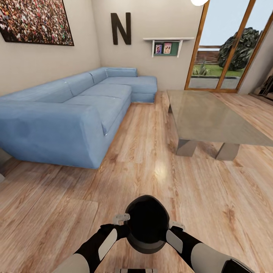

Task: Place each of the two pumpkins and all three candles from the living room inside a cabinet in the living room (use any cabinet), then make sure every cabinet is closed, and position the cauldron so it is next to a table in the living room.

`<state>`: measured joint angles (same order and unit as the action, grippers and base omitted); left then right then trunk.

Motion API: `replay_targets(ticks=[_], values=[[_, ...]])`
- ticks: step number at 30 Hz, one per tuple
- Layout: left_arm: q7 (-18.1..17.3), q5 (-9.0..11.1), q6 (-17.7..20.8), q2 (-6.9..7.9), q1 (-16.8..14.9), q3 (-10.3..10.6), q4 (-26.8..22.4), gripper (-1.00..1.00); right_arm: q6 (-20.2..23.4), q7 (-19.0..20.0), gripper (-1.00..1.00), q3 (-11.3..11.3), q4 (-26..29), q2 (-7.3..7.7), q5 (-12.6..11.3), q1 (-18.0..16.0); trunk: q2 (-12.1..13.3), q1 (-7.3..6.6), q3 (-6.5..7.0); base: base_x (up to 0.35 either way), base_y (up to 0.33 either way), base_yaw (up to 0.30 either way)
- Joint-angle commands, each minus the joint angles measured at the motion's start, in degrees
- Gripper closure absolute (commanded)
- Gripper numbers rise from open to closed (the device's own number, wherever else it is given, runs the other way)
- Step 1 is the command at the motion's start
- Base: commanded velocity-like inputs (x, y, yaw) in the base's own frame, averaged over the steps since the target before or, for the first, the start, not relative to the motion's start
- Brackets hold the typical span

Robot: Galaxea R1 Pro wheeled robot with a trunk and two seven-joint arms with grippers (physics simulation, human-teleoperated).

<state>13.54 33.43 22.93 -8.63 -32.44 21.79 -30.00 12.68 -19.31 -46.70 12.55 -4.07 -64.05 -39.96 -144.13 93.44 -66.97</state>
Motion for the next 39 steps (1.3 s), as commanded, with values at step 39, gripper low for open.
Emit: replay_targets(ticks=[39], values=[[7.64,0.57,-2.89,-1.37,0.01,1.05,-1.47,-1.00,0.30,-0.04,-1.00,-0.41,0.69,0.08,-0.28,-0.03,-0.05,0.04,-0.50,0.000,0.000,0.000]])
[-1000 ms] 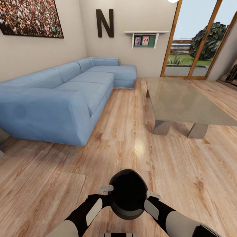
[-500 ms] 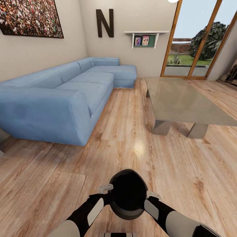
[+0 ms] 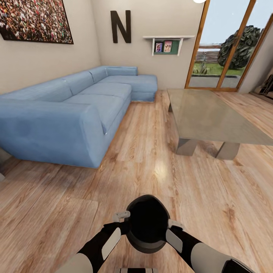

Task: Place each of the two pumpkins and all three candles from the living room inside a cabinet in the living room (use any cabinet), then make sure every cabinet is closed, and position the cauldron so it is next to a table in the living room.

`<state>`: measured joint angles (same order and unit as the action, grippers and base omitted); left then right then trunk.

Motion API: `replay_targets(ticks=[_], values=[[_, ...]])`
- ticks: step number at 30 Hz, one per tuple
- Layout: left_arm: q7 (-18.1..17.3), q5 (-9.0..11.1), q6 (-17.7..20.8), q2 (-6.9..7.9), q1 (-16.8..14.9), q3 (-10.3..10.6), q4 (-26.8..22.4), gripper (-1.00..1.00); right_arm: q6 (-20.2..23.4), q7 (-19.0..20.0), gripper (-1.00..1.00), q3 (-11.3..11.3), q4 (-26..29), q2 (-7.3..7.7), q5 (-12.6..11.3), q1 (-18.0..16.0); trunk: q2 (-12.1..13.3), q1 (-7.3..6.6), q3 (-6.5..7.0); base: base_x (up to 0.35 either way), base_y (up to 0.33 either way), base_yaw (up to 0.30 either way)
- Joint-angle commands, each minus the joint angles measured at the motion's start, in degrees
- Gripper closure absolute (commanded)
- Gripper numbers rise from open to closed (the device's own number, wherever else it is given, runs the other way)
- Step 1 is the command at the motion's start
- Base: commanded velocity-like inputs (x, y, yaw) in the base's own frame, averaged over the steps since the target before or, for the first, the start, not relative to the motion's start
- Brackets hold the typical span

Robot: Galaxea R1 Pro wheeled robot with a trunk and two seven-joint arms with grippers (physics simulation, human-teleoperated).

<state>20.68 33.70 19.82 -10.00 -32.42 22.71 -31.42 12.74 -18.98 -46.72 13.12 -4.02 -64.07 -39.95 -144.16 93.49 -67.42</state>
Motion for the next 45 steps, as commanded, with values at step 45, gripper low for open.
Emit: replay_targets(ticks=[45], values=[[-0.38,1.01,0.31,0.00,-0.02,6.11,-1.80,-1.00,0.79,0.60,-1.00,-0.30,6.13,0.16,-0.36,-0.04,-0.09,0.12,-1.16,0.000,0.000,0.000]])
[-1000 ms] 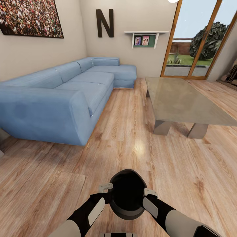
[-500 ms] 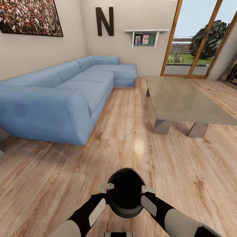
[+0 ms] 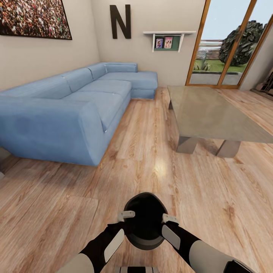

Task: Place each of the two pumpkins and all three candles from the living room inside a cabinet in the living room (use any cabinet), then make sure every cabinet is closed, and position the cauldron so it is next to a table in the living room.

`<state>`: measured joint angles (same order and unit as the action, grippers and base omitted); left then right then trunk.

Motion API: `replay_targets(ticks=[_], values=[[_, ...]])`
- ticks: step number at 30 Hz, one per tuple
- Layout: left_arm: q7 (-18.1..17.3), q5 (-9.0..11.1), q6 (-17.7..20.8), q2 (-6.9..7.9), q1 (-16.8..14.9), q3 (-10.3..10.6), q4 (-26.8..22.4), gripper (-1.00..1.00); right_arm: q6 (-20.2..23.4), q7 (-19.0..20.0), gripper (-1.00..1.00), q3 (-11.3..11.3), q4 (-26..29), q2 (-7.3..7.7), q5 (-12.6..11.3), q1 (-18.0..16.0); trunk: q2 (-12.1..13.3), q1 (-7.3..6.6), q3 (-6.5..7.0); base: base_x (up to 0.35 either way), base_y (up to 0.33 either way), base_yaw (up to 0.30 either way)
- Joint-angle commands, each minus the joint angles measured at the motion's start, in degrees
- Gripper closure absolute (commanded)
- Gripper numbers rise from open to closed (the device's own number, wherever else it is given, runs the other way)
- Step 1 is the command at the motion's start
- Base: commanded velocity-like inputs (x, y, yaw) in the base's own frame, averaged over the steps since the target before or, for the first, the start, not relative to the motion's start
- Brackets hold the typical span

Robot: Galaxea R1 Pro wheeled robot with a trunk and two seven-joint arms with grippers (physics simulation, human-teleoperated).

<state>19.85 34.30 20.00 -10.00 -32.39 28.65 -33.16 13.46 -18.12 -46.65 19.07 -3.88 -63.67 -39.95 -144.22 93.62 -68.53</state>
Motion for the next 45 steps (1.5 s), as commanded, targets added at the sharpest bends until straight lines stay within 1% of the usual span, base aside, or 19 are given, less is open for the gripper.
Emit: replay_targets(ticks=[1,22,42,45], values=[[0.45,0.41,0.13,0.00,-0.04,0.17,-0.06,-1.00,0.08,-0.26,-1.00,-0.37,0.17,0.02,-0.76,-0.04,-0.02,-0.01,-0.05,0.000,0.000,0.000],[0.37,0.73,0.23,0.00,-0.04,0.16,0.03,-1.00,0.10,-0.25,-1.00,-0.29,0.17,0.02,-0.76,-0.04,-0.02,-0.01,-0.05,0.000,0.000,0.000],[0.36,0.77,0.22,0.00,-0.04,0.03,0.10,-1.00,0.43,-0.43,-1.00,0.06,0.64,0.49,-0.84,-0.04,-0.02,-0.01,-0.05,0.000,0.000,0.000],[0.36,0.77,0.22,0.00,-0.04,0.01,0.11,-1.00,0.77,-0.44,-1.00,0.02,3.76,0.53,-1.12,-0.04,-0.02,-0.01,-0.05,0.000,0.000,0.000]])
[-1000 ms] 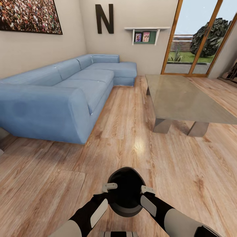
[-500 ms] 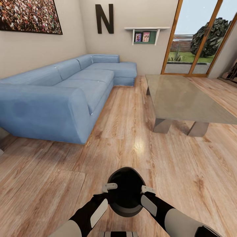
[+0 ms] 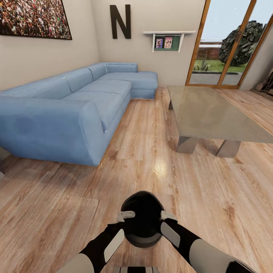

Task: Place each of the two pumpkins and all three candles from the living room inside a cabinet in the living room (use any cabinet), then make sure every cabinet is closed, and position the cauldron so it is next to a table in the living room.

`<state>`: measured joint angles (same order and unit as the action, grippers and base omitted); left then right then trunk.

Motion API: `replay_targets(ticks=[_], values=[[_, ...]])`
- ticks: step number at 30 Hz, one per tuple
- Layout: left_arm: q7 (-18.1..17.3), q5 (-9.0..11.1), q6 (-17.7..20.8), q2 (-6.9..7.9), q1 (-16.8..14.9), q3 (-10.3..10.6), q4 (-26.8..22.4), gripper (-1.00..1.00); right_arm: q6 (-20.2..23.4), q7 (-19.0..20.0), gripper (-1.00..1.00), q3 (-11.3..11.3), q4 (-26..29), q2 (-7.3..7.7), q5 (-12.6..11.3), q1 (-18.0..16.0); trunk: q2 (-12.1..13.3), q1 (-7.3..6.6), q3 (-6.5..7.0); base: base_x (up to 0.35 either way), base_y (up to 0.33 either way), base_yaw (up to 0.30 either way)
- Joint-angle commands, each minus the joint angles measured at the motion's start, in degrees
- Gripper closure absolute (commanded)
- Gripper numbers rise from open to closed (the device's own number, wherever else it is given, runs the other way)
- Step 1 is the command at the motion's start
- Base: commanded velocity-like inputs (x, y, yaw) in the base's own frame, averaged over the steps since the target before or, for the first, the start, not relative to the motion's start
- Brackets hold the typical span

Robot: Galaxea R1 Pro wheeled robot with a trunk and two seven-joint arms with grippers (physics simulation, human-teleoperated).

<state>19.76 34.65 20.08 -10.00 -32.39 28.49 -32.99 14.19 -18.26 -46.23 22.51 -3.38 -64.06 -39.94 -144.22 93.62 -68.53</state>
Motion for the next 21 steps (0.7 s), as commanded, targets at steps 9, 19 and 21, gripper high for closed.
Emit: replay_targets(ticks=[9,19,21], values=[[0.46,0.41,0.13,0.00,-0.04,0.16,-0.05,-1.00,2.53,-0.37,-1.00,-0.32,3.54,0.18,-1.11,-0.05,-0.02,-0.01,-0.05,0.000,0.000,0.000],[0.45,0.41,0.13,0.00,-0.04,0.16,-0.05,-1.00,2.59,-0.37,1.00,-0.26,3.43,0.90,-1.16,-0.05,-0.02,-0.01,-0.05,0.000,0.000,0.000],[0.45,0.41,0.13,0.00,-0.04,0.14,-0.05,-1.00,2.66,-0.37,1.00,-0.26,3.38,0.91,-1.18,-0.05,-0.02,-0.01,-0.05,0.000,0.000,0.000]])
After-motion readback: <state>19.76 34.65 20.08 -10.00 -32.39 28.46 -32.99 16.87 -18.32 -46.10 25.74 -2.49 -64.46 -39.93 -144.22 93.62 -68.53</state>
